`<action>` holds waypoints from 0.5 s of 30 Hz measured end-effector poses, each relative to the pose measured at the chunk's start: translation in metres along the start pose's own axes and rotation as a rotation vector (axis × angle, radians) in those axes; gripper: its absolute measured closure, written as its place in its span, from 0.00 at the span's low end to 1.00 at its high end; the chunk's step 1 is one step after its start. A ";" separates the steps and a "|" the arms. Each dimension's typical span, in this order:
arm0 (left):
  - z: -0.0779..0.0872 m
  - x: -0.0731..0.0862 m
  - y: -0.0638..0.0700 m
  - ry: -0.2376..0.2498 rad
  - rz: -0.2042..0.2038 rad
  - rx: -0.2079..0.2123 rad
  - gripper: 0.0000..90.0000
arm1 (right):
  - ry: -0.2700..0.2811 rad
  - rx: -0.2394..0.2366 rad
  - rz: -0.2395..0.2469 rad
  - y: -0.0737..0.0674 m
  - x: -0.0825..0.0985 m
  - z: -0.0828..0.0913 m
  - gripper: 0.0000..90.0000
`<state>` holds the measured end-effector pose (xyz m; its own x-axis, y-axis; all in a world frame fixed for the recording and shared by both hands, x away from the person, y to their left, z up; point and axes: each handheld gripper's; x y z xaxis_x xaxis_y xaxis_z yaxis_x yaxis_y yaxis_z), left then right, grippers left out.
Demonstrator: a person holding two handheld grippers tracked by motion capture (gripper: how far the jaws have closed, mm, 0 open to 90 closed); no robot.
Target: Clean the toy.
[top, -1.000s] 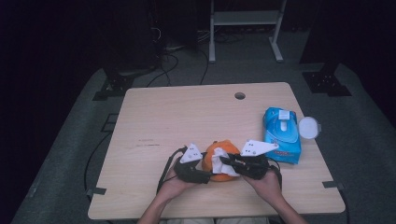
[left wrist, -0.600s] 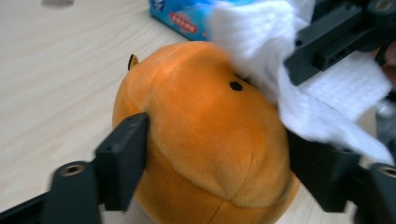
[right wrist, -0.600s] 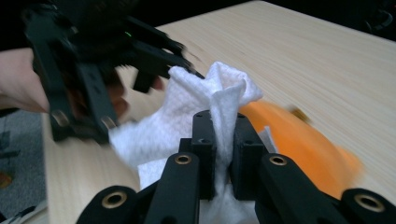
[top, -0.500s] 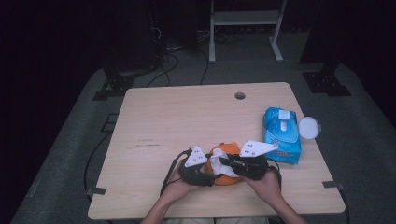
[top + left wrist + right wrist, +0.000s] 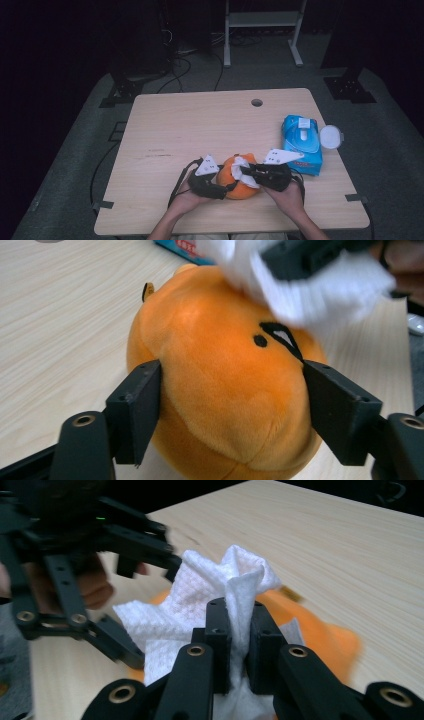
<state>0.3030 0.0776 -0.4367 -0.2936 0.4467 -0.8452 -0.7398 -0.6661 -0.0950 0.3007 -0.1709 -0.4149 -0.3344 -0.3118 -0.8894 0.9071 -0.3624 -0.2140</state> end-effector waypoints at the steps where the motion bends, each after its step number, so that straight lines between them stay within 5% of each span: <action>1: 0.000 0.000 -0.002 -0.004 0.006 0.003 0.31 | 0.001 0.016 -0.012 0.003 0.001 0.003 0.90; 7: 0.002 -0.006 0.001 0.061 0.035 -0.010 0.18 | 0.013 0.025 -0.034 0.003 0.008 0.008 0.90; 9: 0.001 -0.005 0.002 0.050 0.000 -0.030 0.22 | 0.017 -0.009 -0.017 -0.003 0.006 0.003 0.90; 12: 0.003 -0.001 -0.003 0.031 0.004 -0.020 0.30 | 0.006 -0.009 -0.002 -0.004 0.006 0.002 0.90; 15: 0.004 0.003 -0.008 0.023 0.026 -0.013 0.32 | 0.009 0.013 -0.040 0.005 0.011 0.008 0.90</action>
<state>0.3054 0.0865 -0.4368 -0.2984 0.4155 -0.8593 -0.7243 -0.6849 -0.0796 0.3000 -0.1834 -0.4225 -0.3679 -0.2888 -0.8839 0.8898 -0.3855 -0.2444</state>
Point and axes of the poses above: each handheld gripper's, and its own axes: z roughly backward along the jaws, x roughly out of its underside, y roughly to its right, and after that the axes turned 15 degrees about -x, right-handed
